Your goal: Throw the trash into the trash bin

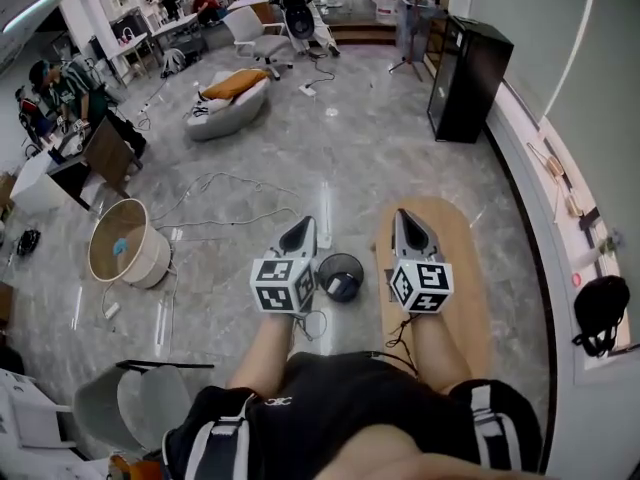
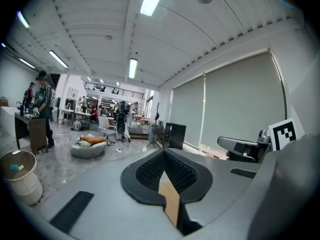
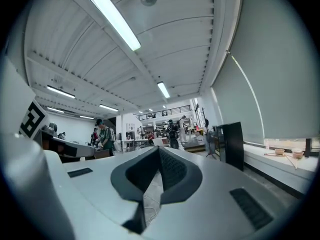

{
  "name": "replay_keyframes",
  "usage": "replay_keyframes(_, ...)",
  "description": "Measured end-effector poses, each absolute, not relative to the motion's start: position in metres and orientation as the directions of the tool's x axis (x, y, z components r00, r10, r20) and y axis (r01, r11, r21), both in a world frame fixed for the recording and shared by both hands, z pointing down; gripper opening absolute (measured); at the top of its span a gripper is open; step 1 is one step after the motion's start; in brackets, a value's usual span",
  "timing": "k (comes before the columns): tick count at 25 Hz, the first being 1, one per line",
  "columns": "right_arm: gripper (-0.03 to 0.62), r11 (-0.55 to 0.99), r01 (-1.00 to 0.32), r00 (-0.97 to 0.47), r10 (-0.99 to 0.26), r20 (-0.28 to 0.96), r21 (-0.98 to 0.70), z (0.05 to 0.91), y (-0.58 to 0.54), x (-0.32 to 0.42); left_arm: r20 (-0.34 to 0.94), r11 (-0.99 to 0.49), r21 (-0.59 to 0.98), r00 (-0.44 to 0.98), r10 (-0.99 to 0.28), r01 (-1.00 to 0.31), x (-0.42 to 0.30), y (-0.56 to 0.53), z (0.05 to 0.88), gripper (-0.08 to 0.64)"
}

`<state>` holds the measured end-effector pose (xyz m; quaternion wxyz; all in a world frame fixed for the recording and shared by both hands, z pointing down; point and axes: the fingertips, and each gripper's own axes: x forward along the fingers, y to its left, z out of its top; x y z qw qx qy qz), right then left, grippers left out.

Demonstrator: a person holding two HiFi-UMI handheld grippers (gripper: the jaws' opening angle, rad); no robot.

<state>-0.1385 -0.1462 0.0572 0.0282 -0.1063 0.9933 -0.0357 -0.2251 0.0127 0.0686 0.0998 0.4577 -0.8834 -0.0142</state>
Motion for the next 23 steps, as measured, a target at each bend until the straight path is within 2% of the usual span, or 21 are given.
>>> replay_keyframes(10, 0.011, 0.976, -0.201, -0.978, -0.204, -0.037, -0.082, 0.057, -0.144, -0.133, 0.121, 0.570, 0.095, -0.559, -0.820, -0.816, -0.212, 0.007, 0.051, 0.012)
replay_keyframes(23, 0.011, 0.978, -0.183, -0.982, -0.187, -0.034, -0.097, 0.056, -0.157, -0.131, 0.128, 0.563, 0.107, -0.550, -0.825, -0.820, -0.204, -0.006, 0.045, 0.012)
